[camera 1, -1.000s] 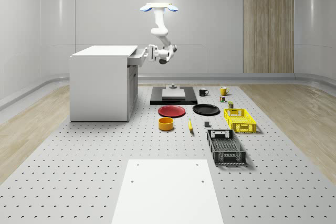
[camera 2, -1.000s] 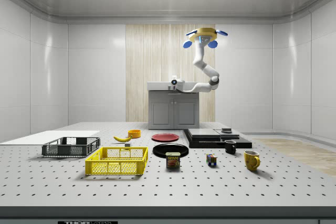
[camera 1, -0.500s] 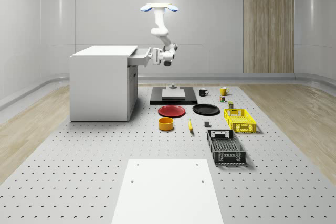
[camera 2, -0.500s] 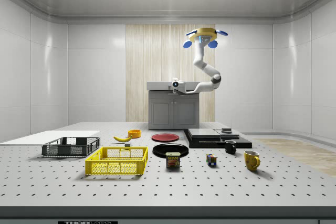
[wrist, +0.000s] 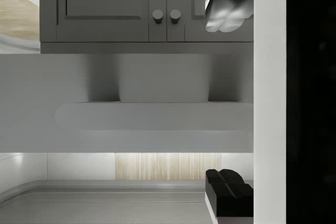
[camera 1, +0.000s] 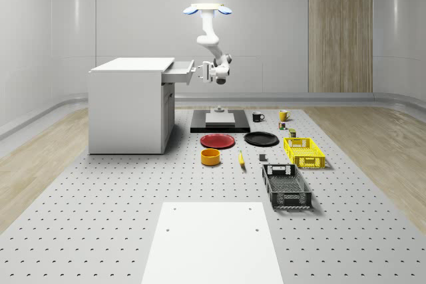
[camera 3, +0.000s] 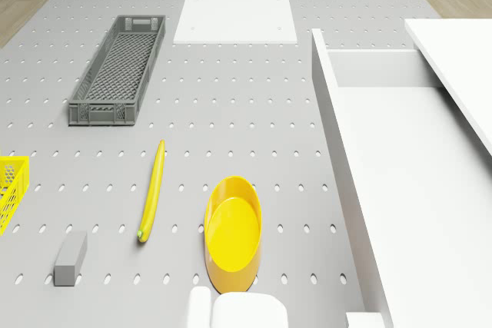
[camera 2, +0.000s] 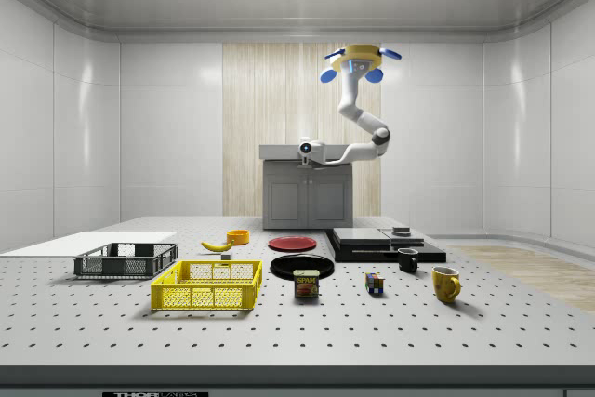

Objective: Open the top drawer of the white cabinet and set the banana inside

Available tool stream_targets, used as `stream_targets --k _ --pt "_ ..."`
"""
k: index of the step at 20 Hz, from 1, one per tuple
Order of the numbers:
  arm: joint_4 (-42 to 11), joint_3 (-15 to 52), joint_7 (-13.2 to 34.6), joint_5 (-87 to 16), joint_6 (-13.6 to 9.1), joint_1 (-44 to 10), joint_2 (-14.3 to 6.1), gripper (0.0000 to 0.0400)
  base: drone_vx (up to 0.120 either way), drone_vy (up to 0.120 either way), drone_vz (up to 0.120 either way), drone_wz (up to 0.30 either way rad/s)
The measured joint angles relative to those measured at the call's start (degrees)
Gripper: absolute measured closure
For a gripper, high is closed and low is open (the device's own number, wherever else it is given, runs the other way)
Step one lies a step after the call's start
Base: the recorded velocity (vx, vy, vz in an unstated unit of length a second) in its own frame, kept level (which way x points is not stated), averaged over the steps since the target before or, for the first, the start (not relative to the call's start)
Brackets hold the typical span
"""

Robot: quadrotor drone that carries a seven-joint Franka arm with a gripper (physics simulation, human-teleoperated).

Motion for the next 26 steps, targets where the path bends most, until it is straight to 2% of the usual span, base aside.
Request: stream_targets --k 6,7,9,10,11,12,13,14,18,19,20,21,22,24,26 --pt "0.0 -0.66 0.34 -0.71 0.63 0.94 -0.69 0.0002 0.0 -0.087 0.0 0.0" --pt "-0.01 -0.75 0.4 -0.82 0.75 1.09 -0.8 0.0025 0.0 0.0 0.0 0.0" --pt "-0.03 -0.91 0.52 -1.02 0.98 1.39 -1.01 0.0131 0.0 0.0 0.0 0.0" --pt "-0.04 -0.98 0.68 -1.19 1.11 1.54 -1.12 0.0158 0.0 0.0 0.0 0.0" --pt "-0.02 -1.09 0.68 -1.58 1.2 1.69 -1.23 0.0165 0.0 0.0 0.0 0.0" --pt "0.41 -1.1 3.83 -2.72 1.37 2.04 -1.99 0.0128 0.0 0.0 0.0 0.0" --pt "0.05 -1.99 1.06 -3.35 1.89 2.73 -2.14 0.0154 0.0 0.0 0.0 0.0" --pt "0.12 -2.49 0.52 -3.48 1.7 2.86 -2.12 0.0185 0.0 0.0 0.0 0.0" --pt "0.88 -4.53 -0.56 -4.8 -0.03 2.66 -1.9 0.0229 0.0 0.03 0.0 0.0" --pt "1.24 -5.01 0.41 -5.43 -0.42 2.72 -2.1 0.0225 0.0 0.12 0.0 0.0" --pt "1.77 -5.44 1.32 -6.68 -0.51 3.11 -2.92 0.0191 0.0 0.12 0.0 0.0" --pt "1.56 -6.22 -0.59 -6.75 -0.52 3.31 -2.66 0.0214 0.0 0.12 0.0 0.0" --pt "1.83 -6.49 -0.07 -6.91 -0.8 3.35 -2.79 0.0232 0.0 0.12 0.0 0.0" --pt "2.27 -6.94 0.97 -7.27 -1.13 3.54 -3.13 0.0141 0.0 0.12 0.0 0.0" --pt "2.56 -7.28 1.76 -7.6 -1.27 3.77 -3.44 0.0085 0.12 0.12 0.0 0.0"
